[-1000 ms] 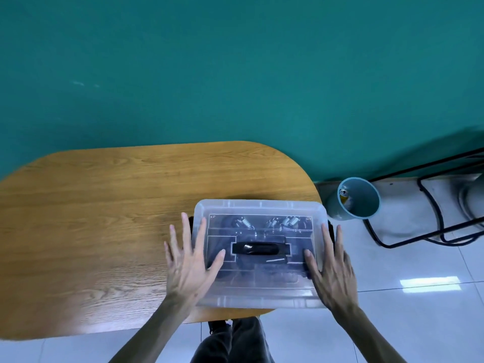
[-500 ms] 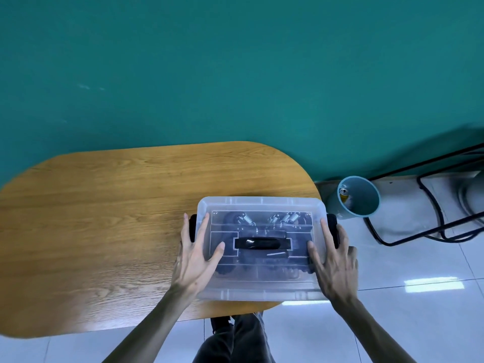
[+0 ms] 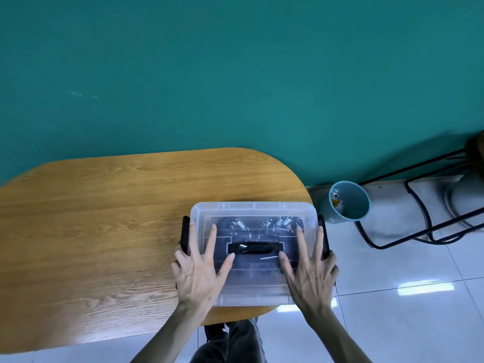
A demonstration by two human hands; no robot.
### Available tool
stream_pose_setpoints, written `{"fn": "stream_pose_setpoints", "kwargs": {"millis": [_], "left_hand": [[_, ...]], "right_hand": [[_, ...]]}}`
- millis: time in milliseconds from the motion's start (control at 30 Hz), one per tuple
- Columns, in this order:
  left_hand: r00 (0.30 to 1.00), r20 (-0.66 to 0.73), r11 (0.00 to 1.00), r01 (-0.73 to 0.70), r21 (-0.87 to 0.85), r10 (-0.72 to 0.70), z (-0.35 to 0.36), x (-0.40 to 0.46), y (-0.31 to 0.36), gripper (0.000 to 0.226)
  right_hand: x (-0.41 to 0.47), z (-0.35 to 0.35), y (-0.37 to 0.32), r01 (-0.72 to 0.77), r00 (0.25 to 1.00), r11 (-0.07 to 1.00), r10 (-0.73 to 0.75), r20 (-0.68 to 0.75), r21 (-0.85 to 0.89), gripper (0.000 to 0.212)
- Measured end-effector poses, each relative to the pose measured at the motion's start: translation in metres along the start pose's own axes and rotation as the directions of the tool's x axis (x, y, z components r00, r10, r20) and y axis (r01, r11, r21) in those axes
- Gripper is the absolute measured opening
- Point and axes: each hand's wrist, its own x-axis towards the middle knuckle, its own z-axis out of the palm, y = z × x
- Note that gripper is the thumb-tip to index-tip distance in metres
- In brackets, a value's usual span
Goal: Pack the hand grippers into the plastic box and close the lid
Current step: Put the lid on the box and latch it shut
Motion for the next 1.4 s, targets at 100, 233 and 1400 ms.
{"fn": "stream_pose_setpoints", "kwargs": {"millis": [100, 233, 1400], "left_hand": [[1.0, 0.009, 0.999, 0.02, 0.029, -0.02, -0.001, 0.0, 0.007, 0.084], [0.999, 0.038, 0.998, 0.031, 0.05, -0.033, -0.002, 0.002, 0.01, 0.08], [1.0, 0.023, 0.999, 0.002, 0.053, -0.003, 0.009, 0.0, 0.015, 0.08]], "right_hand": [[0.0, 0.0, -0.002, 0.008, 1.0, 1.0, -0.008, 0.016, -0.015, 0.08], [0.001, -0.001, -0.004, 0.03, 0.999, 0.999, -0.028, 0.033, -0.041, 0.073], [-0.003, 0.012, -0.006, 0.082, 0.997, 0.996, -0.082, -0.005, -0.024, 0.067]]}}
